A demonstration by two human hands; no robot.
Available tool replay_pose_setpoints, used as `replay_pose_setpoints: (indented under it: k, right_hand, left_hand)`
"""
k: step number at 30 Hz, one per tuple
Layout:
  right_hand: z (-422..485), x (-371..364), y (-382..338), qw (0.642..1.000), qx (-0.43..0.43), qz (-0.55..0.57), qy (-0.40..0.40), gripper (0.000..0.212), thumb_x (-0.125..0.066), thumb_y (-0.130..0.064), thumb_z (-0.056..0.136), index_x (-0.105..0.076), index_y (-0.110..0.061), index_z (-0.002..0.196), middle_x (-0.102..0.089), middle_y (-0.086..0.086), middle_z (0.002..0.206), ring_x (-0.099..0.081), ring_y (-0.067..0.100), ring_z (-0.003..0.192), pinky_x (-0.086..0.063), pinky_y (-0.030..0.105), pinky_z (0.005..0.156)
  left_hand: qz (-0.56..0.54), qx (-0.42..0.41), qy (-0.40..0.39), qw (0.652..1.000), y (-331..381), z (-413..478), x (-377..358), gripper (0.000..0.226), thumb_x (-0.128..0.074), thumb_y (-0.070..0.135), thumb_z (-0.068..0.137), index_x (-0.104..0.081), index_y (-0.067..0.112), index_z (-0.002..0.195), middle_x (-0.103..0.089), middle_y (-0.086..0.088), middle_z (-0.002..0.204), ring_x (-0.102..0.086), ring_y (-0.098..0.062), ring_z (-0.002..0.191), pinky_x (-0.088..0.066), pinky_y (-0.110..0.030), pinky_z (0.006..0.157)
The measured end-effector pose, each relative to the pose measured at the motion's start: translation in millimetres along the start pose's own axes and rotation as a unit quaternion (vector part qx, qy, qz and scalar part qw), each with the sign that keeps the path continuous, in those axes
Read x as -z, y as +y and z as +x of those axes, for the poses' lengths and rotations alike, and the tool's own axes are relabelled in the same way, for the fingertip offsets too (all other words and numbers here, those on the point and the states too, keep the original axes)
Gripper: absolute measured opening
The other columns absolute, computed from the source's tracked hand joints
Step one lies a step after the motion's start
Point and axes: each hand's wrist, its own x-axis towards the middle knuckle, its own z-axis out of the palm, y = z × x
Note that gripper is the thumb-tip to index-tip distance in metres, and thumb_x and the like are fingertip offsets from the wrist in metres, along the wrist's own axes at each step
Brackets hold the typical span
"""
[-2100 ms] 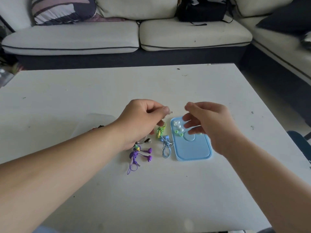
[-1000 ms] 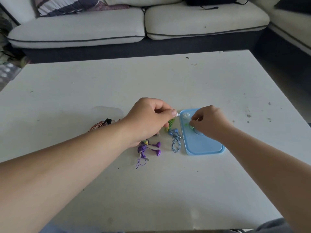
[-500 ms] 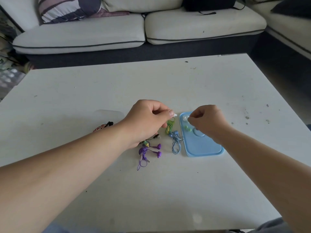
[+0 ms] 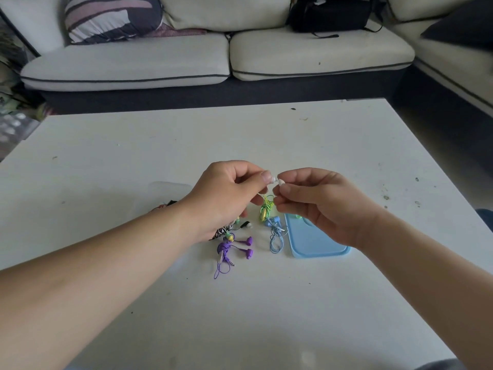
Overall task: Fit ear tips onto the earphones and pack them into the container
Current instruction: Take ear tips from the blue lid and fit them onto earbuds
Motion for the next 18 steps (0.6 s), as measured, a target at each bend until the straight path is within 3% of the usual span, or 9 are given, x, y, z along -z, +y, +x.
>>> replay_pose_setpoints:
  k: [5, 10, 18]
  right_hand:
    - [0.1, 1.6, 0.8, 1.000, 0.000, 0.012, -0.011, 0.030, -0.072, 0.001, 0.073, -0.073, 0.003, 0.103, -0.074, 0.019, 0.091, -0.075, 0.025, 0.078, -0.063, 0.031, 0.073]
    - [0.5, 1.9, -0.7, 0.999, 0.004, 0.022, -0.023, 0.028, -0.067, -0.002, 0.077, -0.072, 0.005, 0.104, -0.075, 0.017, 0.088, -0.074, 0.022, 0.077, -0.062, 0.028, 0.070]
    - [1.6, 6.1, 1.0, 0.998, -0.015, 0.024, -0.055, 0.023, -0.066, -0.005, 0.081, -0.072, 0.003, 0.102, -0.071, 0.016, 0.088, -0.070, 0.021, 0.076, -0.061, 0.027, 0.071]
  left_hand:
    - [0.013, -0.010, -0.015, 1.000, -1.1, -0.6, -1.1, 0.013, -0.068, 0.028, 0.099, -0.079, 0.024, 0.095, -0.078, 0.001, 0.090, -0.074, -0.009, 0.077, -0.052, -0.030, 0.058]
    - [0.015, -0.015, -0.017, 1.000, 1.4, -1.2, -1.8, 0.014, -0.067, 0.027, 0.100, -0.079, 0.021, 0.096, -0.076, 0.004, 0.081, -0.067, -0.001, 0.060, -0.050, -0.024, 0.053]
    - [0.023, -0.032, -0.037, 0.999, -0.4, -0.1, 0.6, 0.013, -0.069, 0.028, 0.098, -0.079, 0.023, 0.094, -0.074, 0.008, 0.078, -0.070, -0.007, 0.073, -0.052, -0.033, 0.060]
